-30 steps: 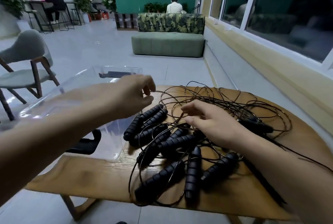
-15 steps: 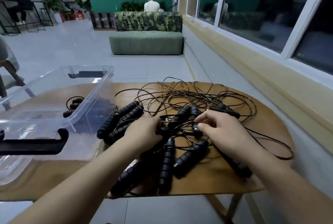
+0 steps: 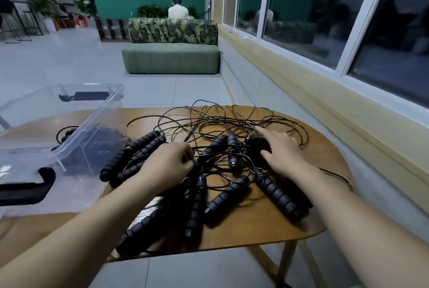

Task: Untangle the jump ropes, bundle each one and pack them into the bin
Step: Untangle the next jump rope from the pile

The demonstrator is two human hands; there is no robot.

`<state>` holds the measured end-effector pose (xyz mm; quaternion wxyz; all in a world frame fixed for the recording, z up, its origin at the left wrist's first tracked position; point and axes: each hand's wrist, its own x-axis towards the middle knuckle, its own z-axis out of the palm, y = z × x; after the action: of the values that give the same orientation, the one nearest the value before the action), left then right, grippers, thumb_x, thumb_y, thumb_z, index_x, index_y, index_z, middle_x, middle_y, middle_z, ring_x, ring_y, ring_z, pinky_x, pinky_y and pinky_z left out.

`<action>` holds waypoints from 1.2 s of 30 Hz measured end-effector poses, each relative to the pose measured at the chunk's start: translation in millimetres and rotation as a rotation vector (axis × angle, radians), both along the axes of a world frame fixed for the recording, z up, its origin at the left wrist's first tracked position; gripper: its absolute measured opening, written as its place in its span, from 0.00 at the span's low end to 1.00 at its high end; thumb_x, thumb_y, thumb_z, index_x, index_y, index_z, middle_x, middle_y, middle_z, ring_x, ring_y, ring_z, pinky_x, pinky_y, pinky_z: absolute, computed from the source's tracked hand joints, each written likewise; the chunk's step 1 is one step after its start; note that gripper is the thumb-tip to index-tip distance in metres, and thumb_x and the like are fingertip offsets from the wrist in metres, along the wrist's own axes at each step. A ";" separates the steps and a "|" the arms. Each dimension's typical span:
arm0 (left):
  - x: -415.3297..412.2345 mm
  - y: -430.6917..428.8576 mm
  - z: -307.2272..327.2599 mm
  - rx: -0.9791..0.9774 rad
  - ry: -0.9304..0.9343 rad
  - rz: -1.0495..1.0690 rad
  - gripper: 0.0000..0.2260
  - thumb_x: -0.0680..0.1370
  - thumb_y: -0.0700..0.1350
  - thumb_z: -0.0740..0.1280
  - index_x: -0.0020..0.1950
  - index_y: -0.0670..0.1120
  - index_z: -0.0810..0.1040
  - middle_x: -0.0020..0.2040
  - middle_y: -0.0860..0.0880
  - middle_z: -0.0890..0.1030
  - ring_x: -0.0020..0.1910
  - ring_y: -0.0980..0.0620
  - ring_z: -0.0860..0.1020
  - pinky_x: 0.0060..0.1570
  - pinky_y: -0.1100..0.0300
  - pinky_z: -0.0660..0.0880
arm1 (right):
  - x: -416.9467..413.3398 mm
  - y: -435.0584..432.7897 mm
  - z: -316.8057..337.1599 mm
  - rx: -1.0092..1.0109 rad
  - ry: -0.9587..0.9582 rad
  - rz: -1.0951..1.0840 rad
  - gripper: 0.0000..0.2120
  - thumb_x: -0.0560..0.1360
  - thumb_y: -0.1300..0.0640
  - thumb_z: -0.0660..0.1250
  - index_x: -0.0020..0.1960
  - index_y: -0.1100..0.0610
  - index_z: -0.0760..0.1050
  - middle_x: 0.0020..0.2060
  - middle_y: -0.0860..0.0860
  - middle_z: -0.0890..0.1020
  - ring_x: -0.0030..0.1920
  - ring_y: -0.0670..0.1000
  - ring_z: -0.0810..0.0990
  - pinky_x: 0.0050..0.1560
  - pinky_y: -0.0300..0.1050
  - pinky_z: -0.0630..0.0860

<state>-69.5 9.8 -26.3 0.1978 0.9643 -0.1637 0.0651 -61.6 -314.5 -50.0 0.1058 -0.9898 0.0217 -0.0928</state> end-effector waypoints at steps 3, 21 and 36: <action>-4.3 -3.9 4.2 -0.047 -0.017 -0.025 0.03 0.78 0.48 0.71 0.51 0.52 0.82 0.45 0.55 0.84 0.47 0.53 0.81 0.50 0.54 0.80 | 7.2 3.9 0.6 -0.102 -0.032 -0.020 0.28 0.82 0.49 0.71 0.79 0.35 0.68 0.67 0.51 0.75 0.69 0.57 0.69 0.73 0.57 0.63; -23.1 -6.3 25.8 -0.402 -0.122 -0.179 0.10 0.78 0.47 0.75 0.58 0.55 0.81 0.49 0.58 0.84 0.50 0.62 0.82 0.54 0.59 0.80 | -83.6 26.8 89.1 0.711 -0.450 0.034 0.16 0.76 0.54 0.80 0.53 0.44 0.74 0.50 0.50 0.83 0.45 0.56 0.89 0.50 0.59 0.86; -13.2 -3.6 30.6 -0.773 0.059 -0.272 0.12 0.85 0.55 0.67 0.50 0.48 0.85 0.50 0.50 0.87 0.56 0.48 0.85 0.64 0.43 0.78 | -131.2 75.7 120.3 1.902 -0.024 0.399 0.06 0.75 0.66 0.65 0.50 0.58 0.72 0.51 0.63 0.85 0.55 0.66 0.88 0.51 0.43 0.86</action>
<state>-82.7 6.2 4.4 0.5571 0.7899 -0.2474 0.0674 -192.8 -238.8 70.3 0.8755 -0.4754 -0.0817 -0.0271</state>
